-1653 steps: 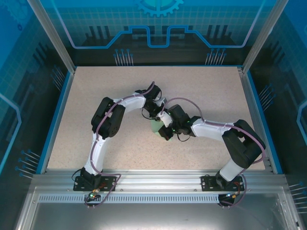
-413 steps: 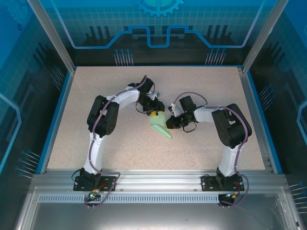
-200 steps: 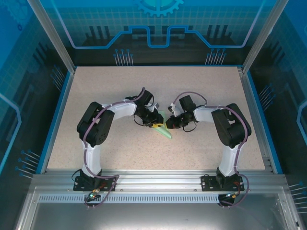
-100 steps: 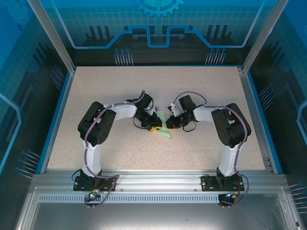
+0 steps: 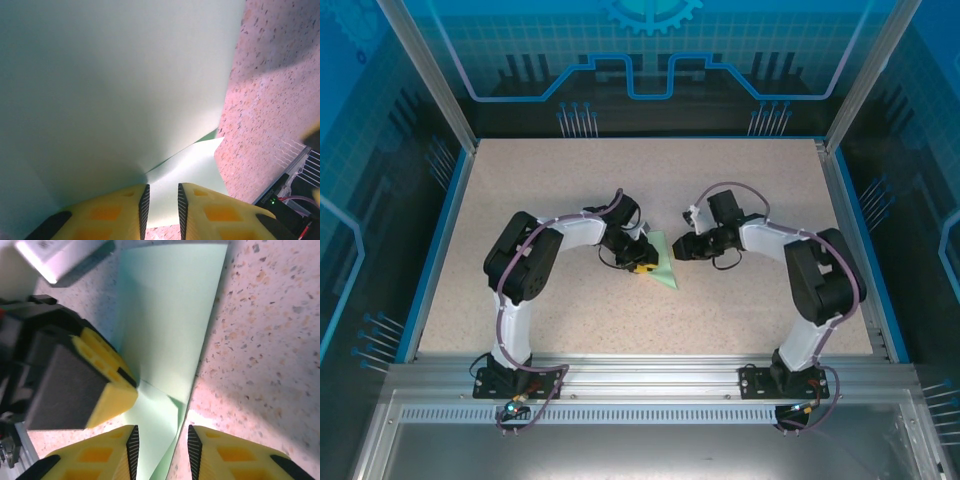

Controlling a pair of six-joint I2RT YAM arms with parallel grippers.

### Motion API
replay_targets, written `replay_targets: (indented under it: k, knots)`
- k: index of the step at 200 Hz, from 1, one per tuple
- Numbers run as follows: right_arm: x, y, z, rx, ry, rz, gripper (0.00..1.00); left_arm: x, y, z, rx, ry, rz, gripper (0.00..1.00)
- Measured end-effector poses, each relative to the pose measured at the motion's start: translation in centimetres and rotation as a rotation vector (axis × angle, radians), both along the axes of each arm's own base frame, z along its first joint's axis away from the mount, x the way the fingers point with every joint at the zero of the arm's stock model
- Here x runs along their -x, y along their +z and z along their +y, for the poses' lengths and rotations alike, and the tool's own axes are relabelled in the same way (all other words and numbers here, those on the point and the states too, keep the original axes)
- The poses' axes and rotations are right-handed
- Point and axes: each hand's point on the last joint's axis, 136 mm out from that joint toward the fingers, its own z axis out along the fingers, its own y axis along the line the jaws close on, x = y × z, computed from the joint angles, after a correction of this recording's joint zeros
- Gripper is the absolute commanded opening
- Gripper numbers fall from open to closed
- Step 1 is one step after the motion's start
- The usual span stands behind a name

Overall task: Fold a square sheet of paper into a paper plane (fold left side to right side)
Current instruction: Third fold the triangle at the center of the table.

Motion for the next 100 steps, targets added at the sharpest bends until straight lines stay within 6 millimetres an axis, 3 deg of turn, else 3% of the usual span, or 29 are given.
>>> replay_targets:
  k: [29, 71, 100]
  knots:
    - [2.1, 1.2, 0.3, -0.056, 0.021, 0.028, 0.27, 0.0, 0.0, 0.0, -0.001, 0.000, 0.002, 0.27]
    - [5.8, 0.5, 2.4, -0.117, 0.077, 0.158, 0.26, 0.0, 0.0, 0.0, -0.004, -0.002, 0.005, 0.27]
    - [7.2, 0.0, 3.7, -0.120, 0.117, 0.199, 0.26, 0.0, 0.0, 0.0, -0.004, -0.002, 0.006, 0.27]
